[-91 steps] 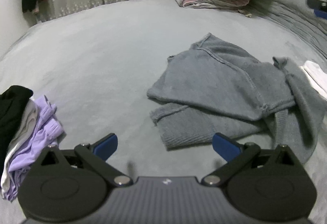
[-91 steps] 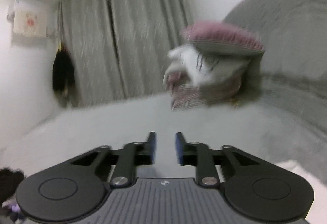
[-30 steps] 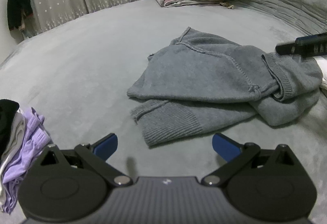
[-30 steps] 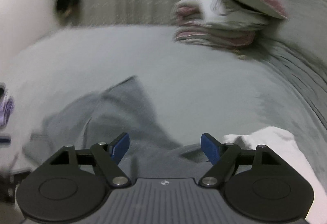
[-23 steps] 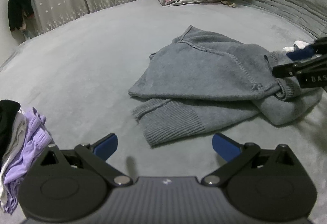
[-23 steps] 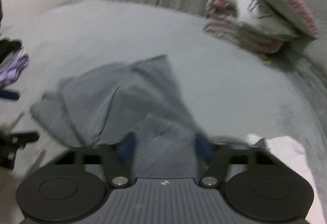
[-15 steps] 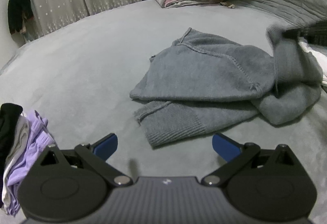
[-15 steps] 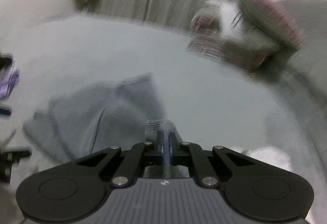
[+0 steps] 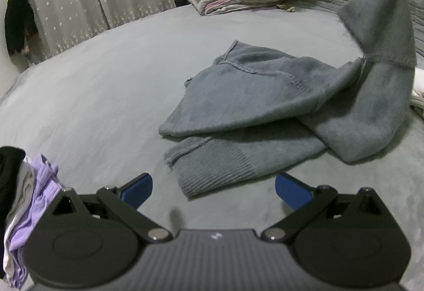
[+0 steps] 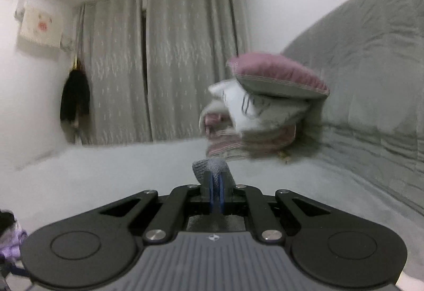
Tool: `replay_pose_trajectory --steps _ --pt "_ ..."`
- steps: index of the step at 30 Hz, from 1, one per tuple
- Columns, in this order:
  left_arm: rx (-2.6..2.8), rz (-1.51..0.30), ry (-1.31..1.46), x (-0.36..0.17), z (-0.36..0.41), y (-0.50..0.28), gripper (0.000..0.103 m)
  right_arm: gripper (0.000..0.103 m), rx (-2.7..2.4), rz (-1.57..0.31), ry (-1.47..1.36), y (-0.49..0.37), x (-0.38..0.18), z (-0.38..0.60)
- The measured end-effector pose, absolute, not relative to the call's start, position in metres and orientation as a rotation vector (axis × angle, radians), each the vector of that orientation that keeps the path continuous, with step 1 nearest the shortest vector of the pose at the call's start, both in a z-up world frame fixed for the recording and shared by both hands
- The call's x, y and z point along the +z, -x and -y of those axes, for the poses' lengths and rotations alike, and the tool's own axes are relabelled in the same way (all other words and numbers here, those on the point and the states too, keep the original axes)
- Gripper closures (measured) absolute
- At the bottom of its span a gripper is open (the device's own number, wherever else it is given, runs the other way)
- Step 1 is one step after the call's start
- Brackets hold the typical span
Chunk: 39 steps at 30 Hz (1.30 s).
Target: Fold clothes
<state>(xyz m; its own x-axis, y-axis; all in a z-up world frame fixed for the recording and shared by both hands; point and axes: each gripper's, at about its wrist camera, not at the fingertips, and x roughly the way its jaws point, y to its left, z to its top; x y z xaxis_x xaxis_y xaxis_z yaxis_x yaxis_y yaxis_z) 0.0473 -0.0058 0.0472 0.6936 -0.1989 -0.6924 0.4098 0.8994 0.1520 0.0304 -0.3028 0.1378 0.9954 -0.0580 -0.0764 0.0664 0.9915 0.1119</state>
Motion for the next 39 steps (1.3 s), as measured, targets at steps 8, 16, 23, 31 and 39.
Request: replay_pose_trajectory --steps 8,16,23,31,39 --pt "-0.446 -0.551 -0.418 0.054 0.034 -0.057 0.000 0.096 -0.147 0.027 -0.266 -0.013 0.146 0.326" --pt "-0.562 -0.425 -0.578 0.040 0.067 -0.069 0.000 0.096 -0.168 -0.106 -0.278 -0.034 0.133 0.334" --pt "-0.611 -0.479 -0.594 0.029 0.079 -0.084 0.093 0.096 -0.153 -0.122 -0.241 -0.035 0.127 0.324" --pt "-0.500 -0.428 -0.403 0.076 0.046 -0.095 0.098 0.096 -0.152 -0.037 -0.248 -0.024 0.133 0.332" --pt "-0.335 -0.323 -0.071 0.154 -0.048 -0.099 0.098 0.096 -0.193 -0.005 -0.230 -0.013 0.138 0.342"
